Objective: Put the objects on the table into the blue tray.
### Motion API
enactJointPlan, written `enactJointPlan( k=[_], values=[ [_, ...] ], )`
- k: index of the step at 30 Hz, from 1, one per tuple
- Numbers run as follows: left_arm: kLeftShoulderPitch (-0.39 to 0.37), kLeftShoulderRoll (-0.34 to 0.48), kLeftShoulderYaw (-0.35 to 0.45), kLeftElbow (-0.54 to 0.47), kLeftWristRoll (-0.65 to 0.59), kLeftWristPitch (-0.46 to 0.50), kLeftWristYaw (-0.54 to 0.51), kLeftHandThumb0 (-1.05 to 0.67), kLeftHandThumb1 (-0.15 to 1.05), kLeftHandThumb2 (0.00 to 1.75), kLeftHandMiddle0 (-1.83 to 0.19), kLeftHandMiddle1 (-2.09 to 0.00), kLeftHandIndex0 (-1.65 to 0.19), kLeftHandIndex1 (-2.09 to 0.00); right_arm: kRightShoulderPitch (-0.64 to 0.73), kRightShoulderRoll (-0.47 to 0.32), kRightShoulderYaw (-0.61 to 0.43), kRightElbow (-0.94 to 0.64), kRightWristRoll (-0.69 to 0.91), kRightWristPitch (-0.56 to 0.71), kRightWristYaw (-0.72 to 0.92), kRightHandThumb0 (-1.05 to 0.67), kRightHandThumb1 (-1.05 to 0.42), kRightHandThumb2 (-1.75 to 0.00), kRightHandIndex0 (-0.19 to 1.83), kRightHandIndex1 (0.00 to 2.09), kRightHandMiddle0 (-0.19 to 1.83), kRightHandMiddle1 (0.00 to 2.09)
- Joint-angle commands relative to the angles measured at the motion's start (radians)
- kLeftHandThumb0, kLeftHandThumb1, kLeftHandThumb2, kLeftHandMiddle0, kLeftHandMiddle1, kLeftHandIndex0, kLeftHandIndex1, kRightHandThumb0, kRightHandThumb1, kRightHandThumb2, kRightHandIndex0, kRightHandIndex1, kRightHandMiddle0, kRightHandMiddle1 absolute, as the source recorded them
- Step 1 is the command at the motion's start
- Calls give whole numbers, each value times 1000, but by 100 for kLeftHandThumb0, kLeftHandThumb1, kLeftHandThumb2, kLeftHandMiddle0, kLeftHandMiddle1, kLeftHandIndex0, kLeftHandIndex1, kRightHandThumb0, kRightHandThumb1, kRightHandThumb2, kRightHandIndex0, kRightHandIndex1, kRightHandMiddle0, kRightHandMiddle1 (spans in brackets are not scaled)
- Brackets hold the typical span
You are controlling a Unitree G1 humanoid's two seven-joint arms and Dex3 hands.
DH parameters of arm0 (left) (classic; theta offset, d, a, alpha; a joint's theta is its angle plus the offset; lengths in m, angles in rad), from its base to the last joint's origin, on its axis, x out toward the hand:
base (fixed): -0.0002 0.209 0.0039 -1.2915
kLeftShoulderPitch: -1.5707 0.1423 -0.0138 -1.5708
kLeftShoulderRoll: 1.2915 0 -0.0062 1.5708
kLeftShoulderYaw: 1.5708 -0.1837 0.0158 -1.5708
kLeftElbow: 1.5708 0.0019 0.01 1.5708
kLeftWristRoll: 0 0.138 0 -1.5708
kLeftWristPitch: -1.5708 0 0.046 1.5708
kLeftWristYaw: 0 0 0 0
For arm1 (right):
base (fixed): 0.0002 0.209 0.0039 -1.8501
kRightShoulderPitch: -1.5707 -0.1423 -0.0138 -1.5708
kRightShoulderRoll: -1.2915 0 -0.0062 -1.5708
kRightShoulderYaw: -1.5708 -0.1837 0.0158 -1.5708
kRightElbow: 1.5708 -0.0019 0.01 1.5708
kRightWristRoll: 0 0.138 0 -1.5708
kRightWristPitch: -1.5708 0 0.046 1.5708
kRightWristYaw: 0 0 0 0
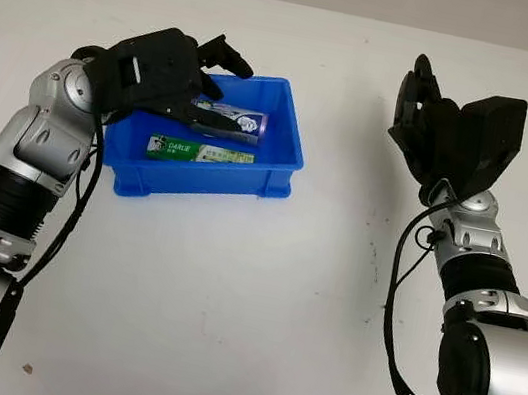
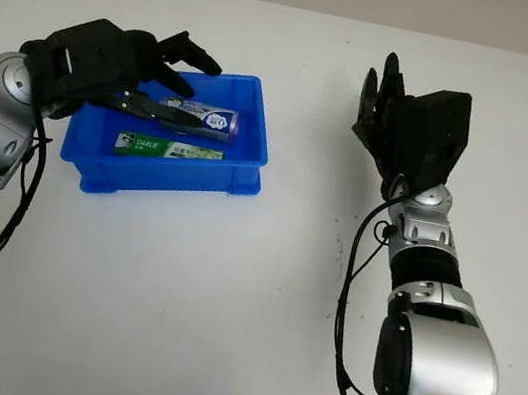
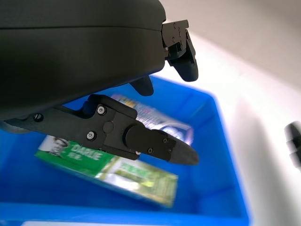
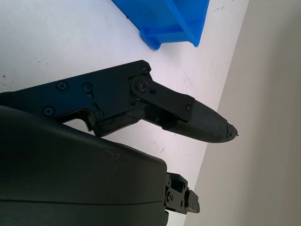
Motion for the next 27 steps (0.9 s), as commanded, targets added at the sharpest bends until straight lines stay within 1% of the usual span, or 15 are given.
enactJointPlan(
  k=[1,3,6,8,10,12,13,15,17,19,21,23,25,26,27],
  values=[
    [16,-34,53,-47,-47,25,24,-34,104,12,19,-145,19,-141,-3,-5,1,-5,0,4,-1,-69,-105,-84,-19,0,-19,0],
    [21,-49,77,-70,-80,50,38,-43,104,19,19,-160,19,-155,-4,-3,0,-4,1,2,-9,-70,-105,-83,-19,0,-19,0],
    [35,-73,139,-109,-155,43,58,-49,104,22,19,-170,19,-158,-6,-2,4,-3,-3,4,-22,-71,-105,-80,-19,0,-19,0],
    [37,-117,222,-113,-257,29,85,-51,104,23,19,-177,19,-156,-7,-1,4,1,-2,2,-26,-71,-105,-79,-19,0,-19,0],
    [26,-170,309,-126,-365,49,136,-57,105,22,19,-183,15,-155,-9,-1,3,5,2,0,-24,-71,-105,-79,-19,0,-19,0],
    [5,-218,390,-135,-465,86,207,-61,105,19,16,-181,10,-157,-11,2,2,5,4,2,-24,-71,-105,-78,-19,0,-19,0],
    [-3,-225,419,-136,-497,95,236,-63,105,19,14,-180,9,-159,-11,2,2,4,5,3,-24,-72,-105,-78,-19,0,-19,0],
    [-9,-216,458,-124,-523,85,284,-64,105,27,18,-187,15,-169,-13,6,-3,3,12,4,-24,-73,-105,-78,-19,0,-19,0],
    [-5,-199,483,-93,-516,51,329,-63,105,31,19,-193,17,-173,-14,9,-6,1,20,1,-14,-72,-105,-78,-19,0,-19,0],
    [4,-173,492,-34,-478,-9,369,-64,105,35,19,-187,19,-171,-15,11,-4,0,20,-4,-10,-73,-105,-79,-19,0,-19,0],
    [16,-138,489,44,-432,-69,398,-64,105,40,19,-171,19,-156,-16,13,-3,-1,19,-6,-11,-73,-105,-80,-19,0,-19,0],
    [26,-99,477,134,-378,-134,422,-65,105,47,19,-131,19,-121,-20,17,-6,3,21,-10,-17,-73,-105,-80,-19,0,-19,0],
    [31,-72,471,218,-343,-193,436,-65,105,51,-2,-69,14,-87,-22,20,-9,7,22,-15,-20,-74,-105,-80,-19,0,-19,0],
    [36,-58,471,264,-334,-224,434,-66,105,52,-9,-42,8,-67,-23,21,-11,9,22,-20,-21,-74,-105,-80,-19,0,-19,0],
    [42,-42,467,307,-321,-250,430,-65,105,53,-11,-25,3,-48,-24,22,-11,11,23,-24,-20,-75,-105,-79,-19,0,-19,0]
  ],
)
